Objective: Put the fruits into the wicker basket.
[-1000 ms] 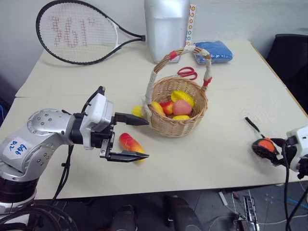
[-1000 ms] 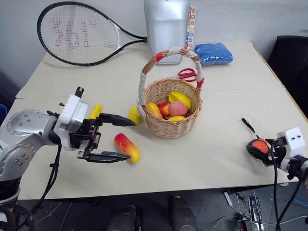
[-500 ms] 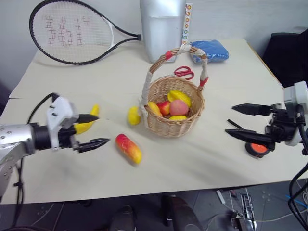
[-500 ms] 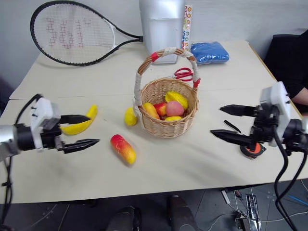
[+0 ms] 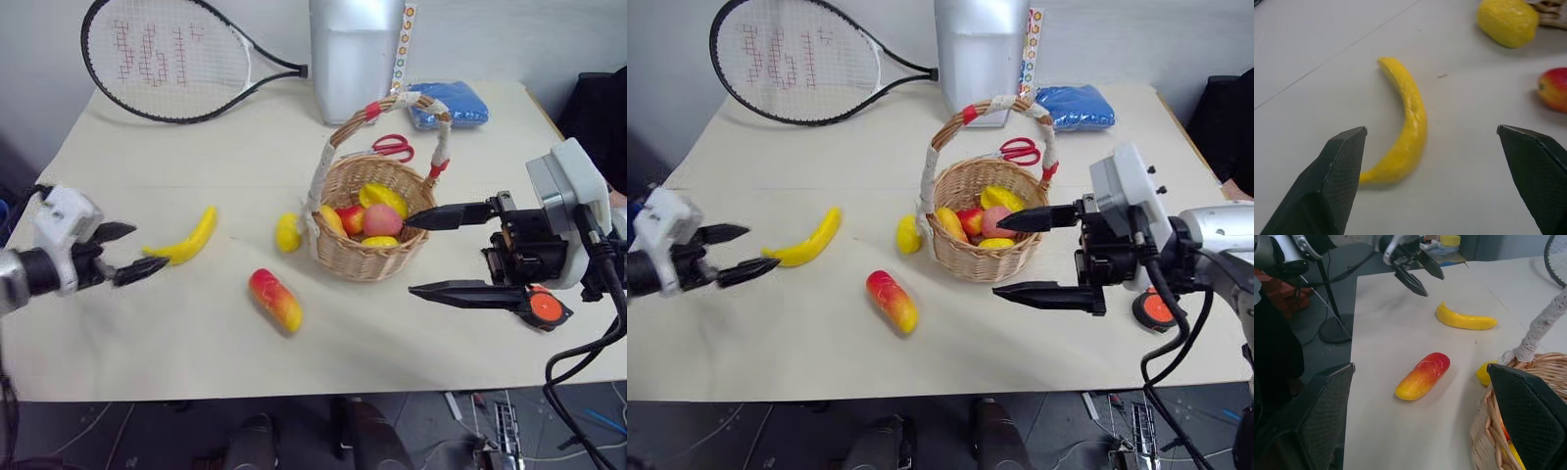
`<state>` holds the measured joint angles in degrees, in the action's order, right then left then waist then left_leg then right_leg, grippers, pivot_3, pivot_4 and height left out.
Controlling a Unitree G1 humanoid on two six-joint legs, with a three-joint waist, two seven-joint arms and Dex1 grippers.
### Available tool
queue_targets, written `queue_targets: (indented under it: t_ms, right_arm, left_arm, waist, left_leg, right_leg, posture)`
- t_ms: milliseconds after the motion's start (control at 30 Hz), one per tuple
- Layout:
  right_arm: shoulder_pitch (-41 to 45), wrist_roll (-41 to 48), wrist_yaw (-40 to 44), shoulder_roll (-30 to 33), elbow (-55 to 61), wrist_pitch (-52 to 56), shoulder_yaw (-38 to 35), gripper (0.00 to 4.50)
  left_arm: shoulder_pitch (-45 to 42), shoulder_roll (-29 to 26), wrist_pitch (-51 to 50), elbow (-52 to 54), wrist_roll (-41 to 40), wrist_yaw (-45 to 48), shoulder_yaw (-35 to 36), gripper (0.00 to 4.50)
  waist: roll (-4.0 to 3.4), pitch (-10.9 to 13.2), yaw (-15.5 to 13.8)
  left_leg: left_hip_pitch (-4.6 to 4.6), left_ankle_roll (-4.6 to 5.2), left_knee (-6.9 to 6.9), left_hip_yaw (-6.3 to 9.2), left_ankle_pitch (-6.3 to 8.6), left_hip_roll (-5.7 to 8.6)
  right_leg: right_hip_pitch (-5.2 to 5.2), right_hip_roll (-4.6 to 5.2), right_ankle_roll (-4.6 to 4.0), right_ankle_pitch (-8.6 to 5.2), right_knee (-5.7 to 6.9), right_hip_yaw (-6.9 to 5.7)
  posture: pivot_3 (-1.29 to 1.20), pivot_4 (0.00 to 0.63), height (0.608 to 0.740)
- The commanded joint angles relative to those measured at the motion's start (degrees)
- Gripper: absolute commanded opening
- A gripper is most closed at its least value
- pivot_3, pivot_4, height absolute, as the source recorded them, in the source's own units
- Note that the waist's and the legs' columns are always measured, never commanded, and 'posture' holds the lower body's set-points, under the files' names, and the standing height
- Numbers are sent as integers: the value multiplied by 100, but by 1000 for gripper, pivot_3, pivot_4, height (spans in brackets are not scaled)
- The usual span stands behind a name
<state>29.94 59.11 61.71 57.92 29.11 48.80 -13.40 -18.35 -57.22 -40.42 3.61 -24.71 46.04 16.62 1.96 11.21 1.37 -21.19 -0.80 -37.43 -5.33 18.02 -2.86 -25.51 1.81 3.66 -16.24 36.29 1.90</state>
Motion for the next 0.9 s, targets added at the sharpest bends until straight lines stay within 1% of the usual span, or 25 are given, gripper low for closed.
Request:
queue_targets:
  t_ms: [33,100,167,267,367,467,667,800,833,900]
  right_arm:
    - [65,32,-74,-38,125,-122,-53,4458]
    - [69,-3,-141,-75,131,-151,-37,4458]
    - [73,-27,-193,-91,127,-168,-20,4458]
    - [65,20,-285,-102,151,-133,-38,4458]
    - [27,-15,-350,-91,161,-139,-32,4458]
    - [-12,-51,-428,-103,166,-149,-16,4500]
    - [34,-159,-479,-100,105,-200,58,4500]
    - [-36,-291,-495,-54,53,-246,51,4500]
    - [-73,-311,-507,-47,45,-243,23,4500]
    - [-163,-312,-555,-38,41,-213,-61,4500]
  left_arm:
    - [-953,274,43,-989,572,-386,-685,4500]
    - [-1435,431,4,-1520,849,-408,-1098,4500]
    - [-1761,540,-40,-1930,1049,-405,-1368,4500]
    - [-1850,523,182,-2238,1389,-121,-1857,4500]
    - [-1813,526,310,-2359,1558,60,-2062,4500]
    - [-1744,590,328,-2420,1601,151,-2087,3900]
    - [-1711,550,325,-2284,1627,281,-2012,2108]
    - [-1585,386,60,-1624,1339,623,-1792,902]
    - [-1558,339,-41,-1407,1248,718,-1735,780]
    - [-1588,255,-253,-1000,1060,875,-1642,776]
  waist:
    - [2,-1,5]
    - [3,-1,33]
    - [4,-1,57]
    - [3,-1,69]
    - [4,-1,42]
    - [5,-2,25]
    - [5,-3,39]
    - [5,-2,38]
    - [5,-2,36]
    - [5,-2,25]
  left_leg:
    - [-5,2,-8,-1,1,1]
    - [-12,8,-30,-4,5,-1]
    - [-11,13,-37,-16,8,-3]
    - [-11,13,-41,-19,9,-7]
    - [-10,11,-44,-18,9,-17]
    - [-9,10,-55,-17,9,-18]
    - [0,9,-68,-17,7,-8]
    - [0,7,-68,-12,5,-10]
    - [-3,7,-68,-11,5,-11]
    - [-5,7,-68,-10,6,-12]
  right_leg:
    - [-2,-3,1,1,7,0]
    - [-3,-9,3,2,11,1]
    - [-3,-9,4,2,14,8]
    - [-4,-14,5,2,15,11]
    - [-7,-18,3,1,21,9]
    - [-6,-14,2,1,31,9]
    - [-5,-8,2,1,64,15]
    - [-6,-12,2,1,71,14]
    - [-7,-12,1,1,70,13]
    - [-7,-10,2,1,66,13]
  posture:
    - [0,150,740]
    - [0,150,740]
    - [0,150,740]
    - [0,150,740]
    - [0,150,740]
    - [0,150,740]
    - [0,150,740]
    - [0,150,740]
    - [0,150,740]
    - [0,150,740]
